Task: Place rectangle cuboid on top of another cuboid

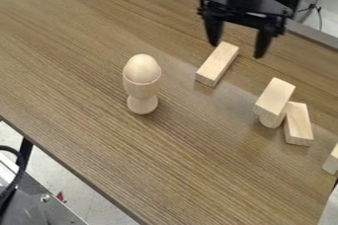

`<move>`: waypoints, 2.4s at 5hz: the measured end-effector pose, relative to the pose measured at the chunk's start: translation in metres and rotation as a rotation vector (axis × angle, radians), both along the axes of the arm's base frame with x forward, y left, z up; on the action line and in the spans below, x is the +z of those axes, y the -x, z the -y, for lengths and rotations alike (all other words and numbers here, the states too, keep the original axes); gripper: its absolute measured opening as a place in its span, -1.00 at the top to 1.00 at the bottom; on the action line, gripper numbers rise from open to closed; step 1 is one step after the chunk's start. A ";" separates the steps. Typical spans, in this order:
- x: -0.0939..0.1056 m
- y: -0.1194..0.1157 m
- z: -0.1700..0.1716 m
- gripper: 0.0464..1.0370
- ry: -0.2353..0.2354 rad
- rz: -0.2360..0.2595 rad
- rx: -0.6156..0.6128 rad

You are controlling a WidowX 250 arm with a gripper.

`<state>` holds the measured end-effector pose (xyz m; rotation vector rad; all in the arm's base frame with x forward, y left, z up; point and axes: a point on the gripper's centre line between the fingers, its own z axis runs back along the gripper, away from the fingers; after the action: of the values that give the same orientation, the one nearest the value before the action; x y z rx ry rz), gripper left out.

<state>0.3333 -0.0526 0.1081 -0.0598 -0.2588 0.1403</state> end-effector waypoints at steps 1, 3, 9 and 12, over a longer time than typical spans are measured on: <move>0.002 -0.004 0.023 -0.91 0.003 0.007 -0.098; -0.011 -0.006 0.079 -0.91 -0.030 -0.081 -0.286; -0.038 -0.015 0.072 -0.91 -0.062 -0.120 -0.209; -0.042 -0.018 0.060 -0.91 -0.070 -0.116 -0.183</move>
<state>0.3509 -0.1122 0.0656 -0.0055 -0.1417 -0.0470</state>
